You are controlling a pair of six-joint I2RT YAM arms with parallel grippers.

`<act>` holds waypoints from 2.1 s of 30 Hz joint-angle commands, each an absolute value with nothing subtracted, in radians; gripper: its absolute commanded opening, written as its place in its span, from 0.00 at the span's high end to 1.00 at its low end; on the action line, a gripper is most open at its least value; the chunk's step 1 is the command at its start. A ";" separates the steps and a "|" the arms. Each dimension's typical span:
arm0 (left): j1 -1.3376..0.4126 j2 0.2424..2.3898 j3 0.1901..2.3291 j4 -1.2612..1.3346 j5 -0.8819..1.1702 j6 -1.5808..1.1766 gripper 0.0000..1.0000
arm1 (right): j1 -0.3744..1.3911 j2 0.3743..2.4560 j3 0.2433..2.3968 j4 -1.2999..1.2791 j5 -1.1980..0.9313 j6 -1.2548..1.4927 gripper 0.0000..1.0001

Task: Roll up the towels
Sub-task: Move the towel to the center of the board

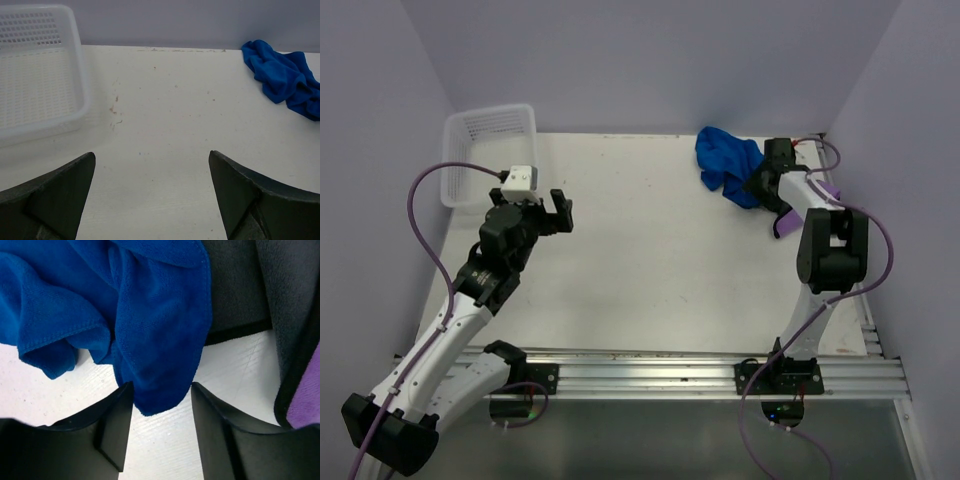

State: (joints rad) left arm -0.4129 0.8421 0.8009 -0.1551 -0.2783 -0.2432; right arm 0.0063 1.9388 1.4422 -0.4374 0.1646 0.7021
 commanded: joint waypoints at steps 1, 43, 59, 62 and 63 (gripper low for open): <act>-0.414 0.839 0.844 -0.152 -0.255 -0.245 0.00 | 0.006 1.959 1.480 -0.428 0.164 0.715 0.49; -0.414 0.710 0.868 -0.216 -0.071 -0.388 0.00 | 0.480 1.214 1.329 -0.563 -0.225 0.698 1.00; -0.417 0.629 0.425 0.126 0.416 -0.676 0.02 | 0.715 1.198 0.832 -0.284 -0.121 0.790 1.00; -0.437 0.643 0.405 0.144 0.388 -0.677 0.02 | 0.726 1.210 0.827 -0.293 -0.101 0.784 1.00; -0.443 0.649 0.403 0.147 0.376 -0.675 0.02 | 0.727 1.203 0.833 -0.320 -0.083 0.776 1.00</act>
